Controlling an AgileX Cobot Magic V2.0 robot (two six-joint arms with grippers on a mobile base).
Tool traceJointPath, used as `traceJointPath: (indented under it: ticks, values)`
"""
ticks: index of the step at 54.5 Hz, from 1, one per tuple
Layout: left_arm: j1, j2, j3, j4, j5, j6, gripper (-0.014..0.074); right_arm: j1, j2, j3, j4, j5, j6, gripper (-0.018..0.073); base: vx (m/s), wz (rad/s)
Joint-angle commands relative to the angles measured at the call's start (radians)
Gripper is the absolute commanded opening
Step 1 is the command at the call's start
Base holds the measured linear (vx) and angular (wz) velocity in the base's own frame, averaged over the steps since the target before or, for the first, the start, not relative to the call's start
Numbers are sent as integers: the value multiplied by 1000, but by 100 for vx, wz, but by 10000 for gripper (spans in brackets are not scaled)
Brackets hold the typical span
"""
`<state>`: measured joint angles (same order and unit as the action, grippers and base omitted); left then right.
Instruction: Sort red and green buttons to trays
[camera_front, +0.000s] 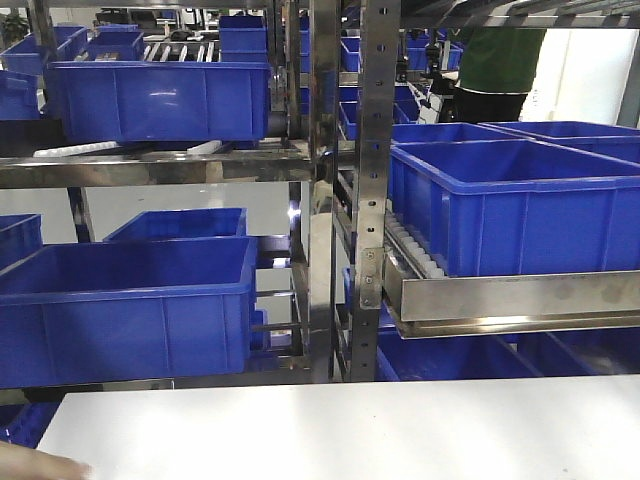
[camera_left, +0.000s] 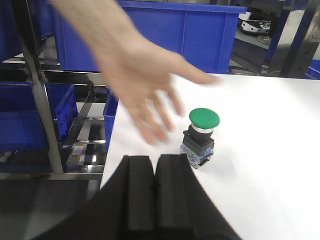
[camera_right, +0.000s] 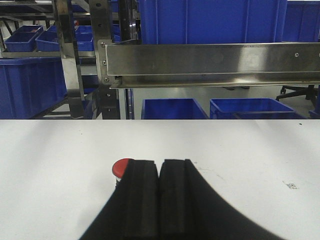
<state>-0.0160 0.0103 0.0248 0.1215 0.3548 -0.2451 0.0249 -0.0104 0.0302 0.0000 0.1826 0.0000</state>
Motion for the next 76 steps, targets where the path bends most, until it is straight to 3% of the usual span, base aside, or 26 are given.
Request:
traceJointPath:
  ticks: [1,41,55,67,71,76]
  values:
    - [-5,13,-32,-4,-75,-7,-6,-6,13,8,-10,-83,0,-8,0,0]
    - [-5,13,-32,40,-84,-6,-6,-6,13,8,-10,-91,0,-8,0,0]
    - [-5,13,-32,141,-321,-4,-6,-6,13,8,-10,-91,0,-8,0,0]
    - [-5,13,-32,141,-340,-4,-6,-6,13,8,-10,-100,0,-8,0,0]
    - [-4,13,-33,163,-378,8,-6,-6,13,8,-10,-152,0,-8,0,0]
    - [-4,13,-36,209,-541,2,-6,-6,13,2,-8,-311,0,-8,0,0]
